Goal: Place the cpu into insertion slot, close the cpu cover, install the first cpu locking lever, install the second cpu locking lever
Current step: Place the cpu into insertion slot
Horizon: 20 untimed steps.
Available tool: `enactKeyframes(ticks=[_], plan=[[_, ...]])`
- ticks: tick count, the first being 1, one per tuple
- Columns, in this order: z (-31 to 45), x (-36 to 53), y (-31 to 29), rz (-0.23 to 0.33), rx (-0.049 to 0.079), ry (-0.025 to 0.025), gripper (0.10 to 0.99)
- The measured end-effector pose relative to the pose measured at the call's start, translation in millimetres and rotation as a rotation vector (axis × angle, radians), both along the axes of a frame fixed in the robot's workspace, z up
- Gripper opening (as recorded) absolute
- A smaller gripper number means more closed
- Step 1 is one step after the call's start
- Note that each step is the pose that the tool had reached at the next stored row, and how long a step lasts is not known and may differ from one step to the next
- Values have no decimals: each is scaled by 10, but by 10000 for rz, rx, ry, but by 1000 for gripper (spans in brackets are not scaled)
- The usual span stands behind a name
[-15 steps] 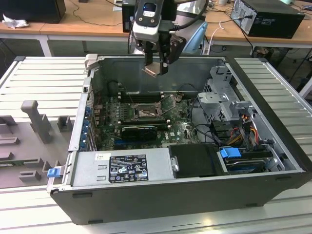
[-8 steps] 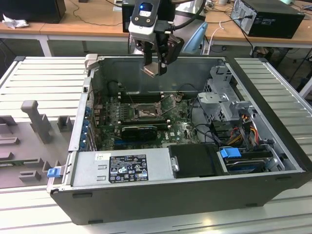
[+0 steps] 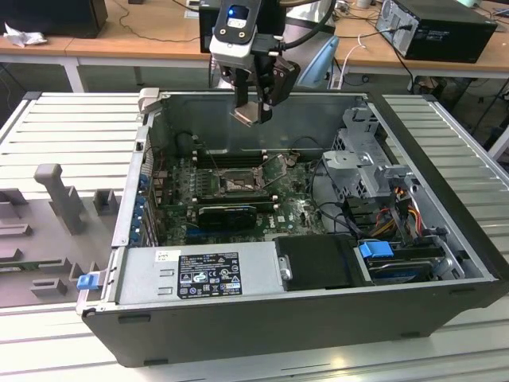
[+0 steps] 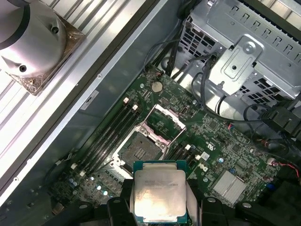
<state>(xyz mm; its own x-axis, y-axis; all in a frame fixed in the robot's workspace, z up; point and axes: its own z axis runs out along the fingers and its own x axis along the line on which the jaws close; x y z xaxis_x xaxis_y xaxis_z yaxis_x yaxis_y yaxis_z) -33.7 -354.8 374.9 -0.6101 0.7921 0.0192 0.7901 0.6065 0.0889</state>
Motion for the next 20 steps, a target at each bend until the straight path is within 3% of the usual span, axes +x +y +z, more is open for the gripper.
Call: enactKeyframes(ticks=[12, 20], plan=[[-3, 0, 0, -264, -7, -1, 529], [-7, 0, 0, -1304, -15, 0, 529]])
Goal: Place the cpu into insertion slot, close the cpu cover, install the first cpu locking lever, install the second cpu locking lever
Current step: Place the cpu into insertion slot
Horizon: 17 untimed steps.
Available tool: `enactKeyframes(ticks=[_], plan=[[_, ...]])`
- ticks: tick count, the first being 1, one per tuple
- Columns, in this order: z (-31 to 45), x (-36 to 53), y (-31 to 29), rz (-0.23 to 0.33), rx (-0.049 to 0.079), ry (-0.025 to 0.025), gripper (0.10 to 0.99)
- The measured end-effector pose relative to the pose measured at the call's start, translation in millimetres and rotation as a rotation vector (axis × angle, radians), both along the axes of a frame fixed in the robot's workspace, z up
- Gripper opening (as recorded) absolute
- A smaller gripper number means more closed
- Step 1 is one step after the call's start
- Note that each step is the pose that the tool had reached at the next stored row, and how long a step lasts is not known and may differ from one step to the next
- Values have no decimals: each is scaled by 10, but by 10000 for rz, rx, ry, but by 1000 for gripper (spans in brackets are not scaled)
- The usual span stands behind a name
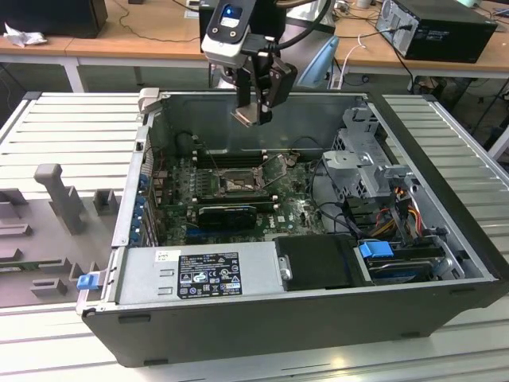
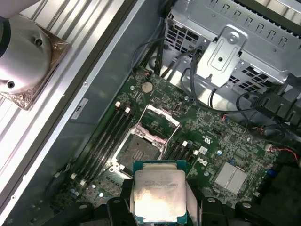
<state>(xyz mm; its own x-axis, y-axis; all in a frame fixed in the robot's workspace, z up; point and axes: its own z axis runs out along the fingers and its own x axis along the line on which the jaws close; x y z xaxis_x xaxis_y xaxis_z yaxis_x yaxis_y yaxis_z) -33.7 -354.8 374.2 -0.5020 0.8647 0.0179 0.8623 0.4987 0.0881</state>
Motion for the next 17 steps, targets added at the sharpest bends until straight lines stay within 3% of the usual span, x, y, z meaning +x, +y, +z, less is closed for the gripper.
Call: enactKeyframes(ticks=[17], plan=[[-8, 0, 0, -1604, -1, 0, 529]])
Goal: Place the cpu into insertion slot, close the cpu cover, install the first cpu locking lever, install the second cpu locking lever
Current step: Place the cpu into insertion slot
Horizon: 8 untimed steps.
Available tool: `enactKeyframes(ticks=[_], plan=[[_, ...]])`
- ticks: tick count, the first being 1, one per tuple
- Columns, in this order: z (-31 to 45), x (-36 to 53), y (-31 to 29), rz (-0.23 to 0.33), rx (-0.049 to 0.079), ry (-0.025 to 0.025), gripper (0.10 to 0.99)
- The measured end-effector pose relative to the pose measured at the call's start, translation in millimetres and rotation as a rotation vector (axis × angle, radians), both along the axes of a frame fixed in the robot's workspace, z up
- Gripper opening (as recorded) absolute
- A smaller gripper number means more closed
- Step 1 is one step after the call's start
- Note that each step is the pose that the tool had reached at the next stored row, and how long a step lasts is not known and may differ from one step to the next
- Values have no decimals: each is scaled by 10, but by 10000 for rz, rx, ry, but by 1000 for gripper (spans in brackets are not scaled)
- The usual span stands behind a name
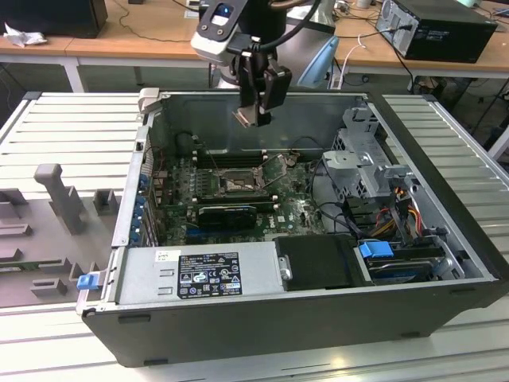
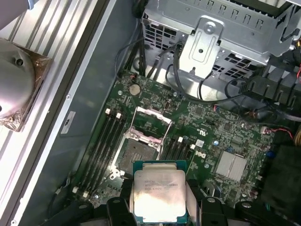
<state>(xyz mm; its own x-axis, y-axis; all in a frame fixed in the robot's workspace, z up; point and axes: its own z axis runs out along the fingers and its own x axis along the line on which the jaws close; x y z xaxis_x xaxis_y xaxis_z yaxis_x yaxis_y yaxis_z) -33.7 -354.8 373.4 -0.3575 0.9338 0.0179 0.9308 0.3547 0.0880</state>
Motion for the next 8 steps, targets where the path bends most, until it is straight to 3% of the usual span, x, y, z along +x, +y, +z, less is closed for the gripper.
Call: enactKeyframes(ticks=[8], plan=[[-3, 0, 0, -493, 0, 0, 529]])
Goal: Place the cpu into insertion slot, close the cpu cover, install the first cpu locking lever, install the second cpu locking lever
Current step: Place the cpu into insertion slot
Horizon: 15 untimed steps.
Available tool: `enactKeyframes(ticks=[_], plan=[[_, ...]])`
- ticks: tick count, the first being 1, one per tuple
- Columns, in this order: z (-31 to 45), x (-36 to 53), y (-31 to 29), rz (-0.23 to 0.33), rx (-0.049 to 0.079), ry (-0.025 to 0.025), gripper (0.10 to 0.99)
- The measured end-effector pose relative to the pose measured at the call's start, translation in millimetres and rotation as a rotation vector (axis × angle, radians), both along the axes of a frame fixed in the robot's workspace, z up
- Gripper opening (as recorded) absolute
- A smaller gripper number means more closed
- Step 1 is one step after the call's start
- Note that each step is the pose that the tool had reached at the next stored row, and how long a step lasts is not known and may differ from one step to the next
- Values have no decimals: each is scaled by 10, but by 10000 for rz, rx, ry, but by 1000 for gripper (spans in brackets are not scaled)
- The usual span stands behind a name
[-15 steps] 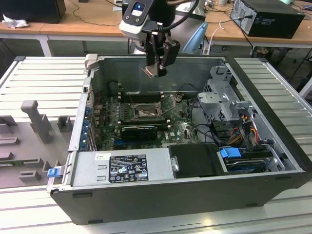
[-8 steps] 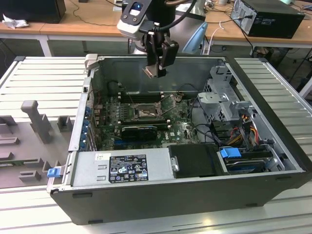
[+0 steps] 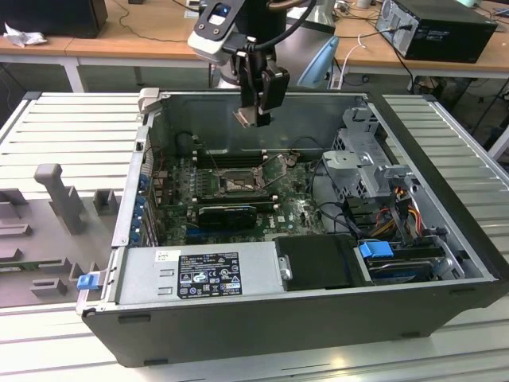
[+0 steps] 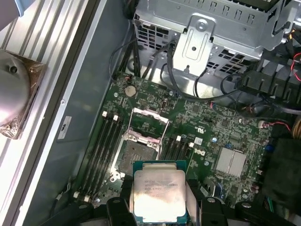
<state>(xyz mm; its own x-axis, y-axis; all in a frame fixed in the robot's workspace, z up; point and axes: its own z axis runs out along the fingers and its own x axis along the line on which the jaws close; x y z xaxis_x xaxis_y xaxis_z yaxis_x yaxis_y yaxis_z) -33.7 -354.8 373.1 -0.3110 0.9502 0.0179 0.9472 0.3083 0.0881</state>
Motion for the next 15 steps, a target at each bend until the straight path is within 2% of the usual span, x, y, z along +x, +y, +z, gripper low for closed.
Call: enactKeyframes(ticks=[5, 10, 15], plan=[[-3, 0, 0, -406, -5, 0, 529], [-10, 0, 0, -1419, -7, 8, 529], [-29, -1, 0, -2077, -8, 20, 529]])
